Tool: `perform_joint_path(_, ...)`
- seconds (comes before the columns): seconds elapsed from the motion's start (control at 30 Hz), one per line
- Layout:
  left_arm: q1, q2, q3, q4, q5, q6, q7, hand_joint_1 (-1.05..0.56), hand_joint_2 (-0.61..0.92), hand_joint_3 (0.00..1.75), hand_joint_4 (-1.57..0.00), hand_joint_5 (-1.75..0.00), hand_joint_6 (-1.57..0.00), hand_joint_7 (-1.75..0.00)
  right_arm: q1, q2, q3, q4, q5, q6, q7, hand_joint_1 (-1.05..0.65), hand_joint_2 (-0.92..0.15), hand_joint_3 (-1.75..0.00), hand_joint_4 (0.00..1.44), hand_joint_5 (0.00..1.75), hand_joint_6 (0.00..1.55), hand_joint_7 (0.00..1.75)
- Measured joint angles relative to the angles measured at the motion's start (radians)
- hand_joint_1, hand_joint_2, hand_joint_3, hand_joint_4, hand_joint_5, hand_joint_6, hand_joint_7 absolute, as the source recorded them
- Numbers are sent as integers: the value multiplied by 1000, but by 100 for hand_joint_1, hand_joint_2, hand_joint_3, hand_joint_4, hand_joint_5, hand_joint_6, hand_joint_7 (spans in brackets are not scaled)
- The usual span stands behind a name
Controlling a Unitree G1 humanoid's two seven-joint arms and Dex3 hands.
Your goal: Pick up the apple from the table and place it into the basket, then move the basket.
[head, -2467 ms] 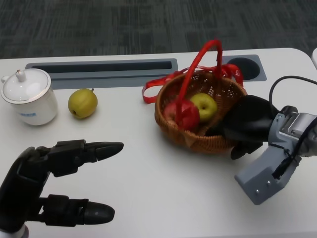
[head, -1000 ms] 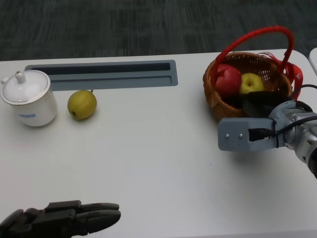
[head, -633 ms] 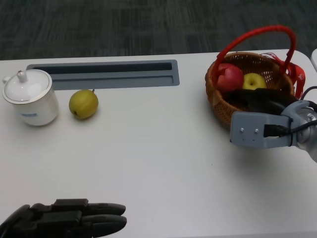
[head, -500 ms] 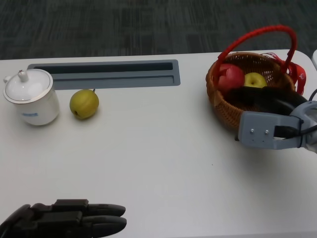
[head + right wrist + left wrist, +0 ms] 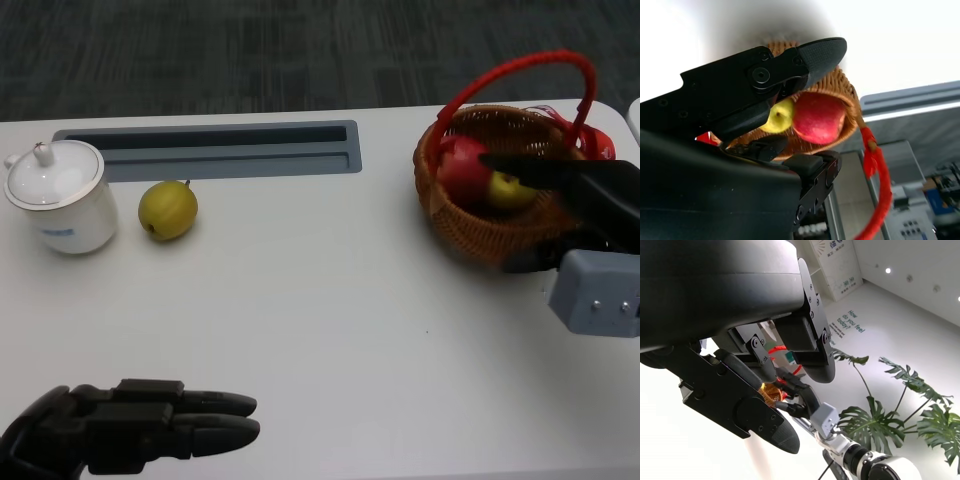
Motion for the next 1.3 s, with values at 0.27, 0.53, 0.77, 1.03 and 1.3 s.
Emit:
perform_joint_path(0.27,-46,-16,16,14,28,13,3,-50,61,0,-102,-5,-100,-1,159,-40,-48,-94,100,-288,-14,-69,-83,0,63,2,55,2)
perform_joint_path(0.53,-108,-15,50,56,44,23,3,-59,62,0,-99,-4,-95,0,349,46,-75,-213,314,-559,125,-59,-82,-1,67,1,58,1)
perform_joint_path(0.77,-166,-15,68,120,68,6,3,-60,63,0,-96,-2,-88,0,398,147,-51,-237,443,-597,278,-59,-84,-1,64,0,54,0)
perform_joint_path(1.03,-216,-12,70,213,65,-40,1,-56,65,1,-94,-1,-85,0,398,208,-51,-258,563,-576,426,-61,-83,0,65,1,56,2)
perform_joint_path(1.3,-238,-8,86,264,51,-63,1,-51,66,0,-95,-1,-87,-1,398,279,-59,-274,658,-523,573,-61,-83,0,67,1,59,1)
